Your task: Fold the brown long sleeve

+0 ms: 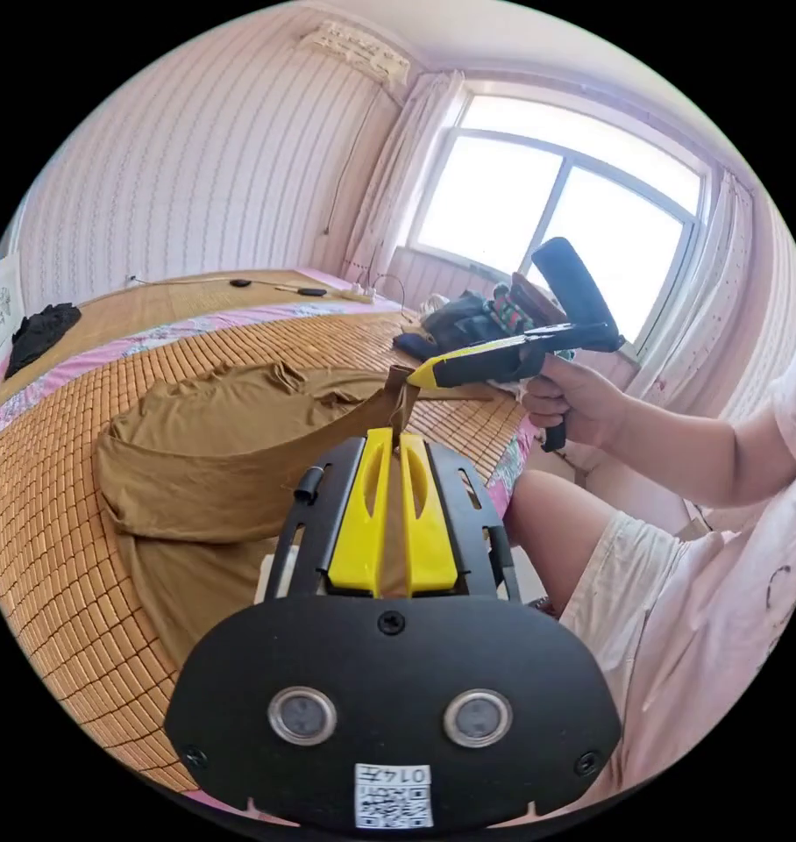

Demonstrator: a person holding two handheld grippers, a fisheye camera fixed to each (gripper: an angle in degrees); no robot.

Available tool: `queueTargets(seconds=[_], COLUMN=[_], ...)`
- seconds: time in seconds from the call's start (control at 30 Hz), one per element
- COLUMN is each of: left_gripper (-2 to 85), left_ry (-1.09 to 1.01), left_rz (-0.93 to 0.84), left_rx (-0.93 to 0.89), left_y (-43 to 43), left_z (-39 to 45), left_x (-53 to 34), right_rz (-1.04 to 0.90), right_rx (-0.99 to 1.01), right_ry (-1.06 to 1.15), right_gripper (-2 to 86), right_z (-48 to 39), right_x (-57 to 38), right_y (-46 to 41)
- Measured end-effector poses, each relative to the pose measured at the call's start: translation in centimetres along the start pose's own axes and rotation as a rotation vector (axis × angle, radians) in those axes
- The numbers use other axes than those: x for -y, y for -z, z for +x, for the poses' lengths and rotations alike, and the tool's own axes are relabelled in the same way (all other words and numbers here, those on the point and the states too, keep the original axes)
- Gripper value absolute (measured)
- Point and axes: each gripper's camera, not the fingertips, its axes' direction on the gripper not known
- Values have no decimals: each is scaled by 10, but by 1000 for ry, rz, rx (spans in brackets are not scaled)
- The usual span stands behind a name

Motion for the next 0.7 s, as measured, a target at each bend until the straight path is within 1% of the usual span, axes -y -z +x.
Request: queueTargets(seconds=[0.07,0.13,0.2,0.27,0.33,0.4,0.43,0.47,0.5,0.53,0.57,0.6,0.67,0.7], left_gripper=[-9,-9,-9,-9,-8,-5,0,8,13,27,43,46,54,55], left_ry=[3,17,3,-69,-120,-148,-158,-142,-137,-121,-98,-92,-70,-63], left_rz=[-62,-40,-4,25,7,-29,-79,-154,-186,-247,-301,-318,-346,-348], left_rx=[-1,-16,-16,-33,-62,-95,-114,-138,-155,-177,-183,-187,-134,-109], left_y=[-21,-21,-11,0,-3,-19,-39,-61,-72,-91,-103,-106,-103,-100], left_z=[11,15,24,43,57,68,71,71,71,70,66,64,48,42], left_x=[-3,2,14,32,41,42,37,31,27,17,10,7,-1,-2], right_rz=[8,56,136,198,230,185,162,91,-6,-61,-164,-236,-292,-288], right_rx=[26,65,89,80,55,-8,-19,-26,-25,-34,-78,-135,-182,-197], right_ry=[-38,-46,-8,34,57,44,30,-18,-64,-83,-103,-102,-60,-15], right_gripper=[-2,-1,1,2,4,6,6,8,10,11,15,20,34,42], right_z=[14,21,18,12,9,16,20,32,45,51,59,63,64,62], right_x=[-11,-13,-13,-16,-25,-41,-46,-54,-61,-65,-70,-71,-61,-45], right_y=[5,19,51,77,97,102,98,86,69,60,44,33,25,24])
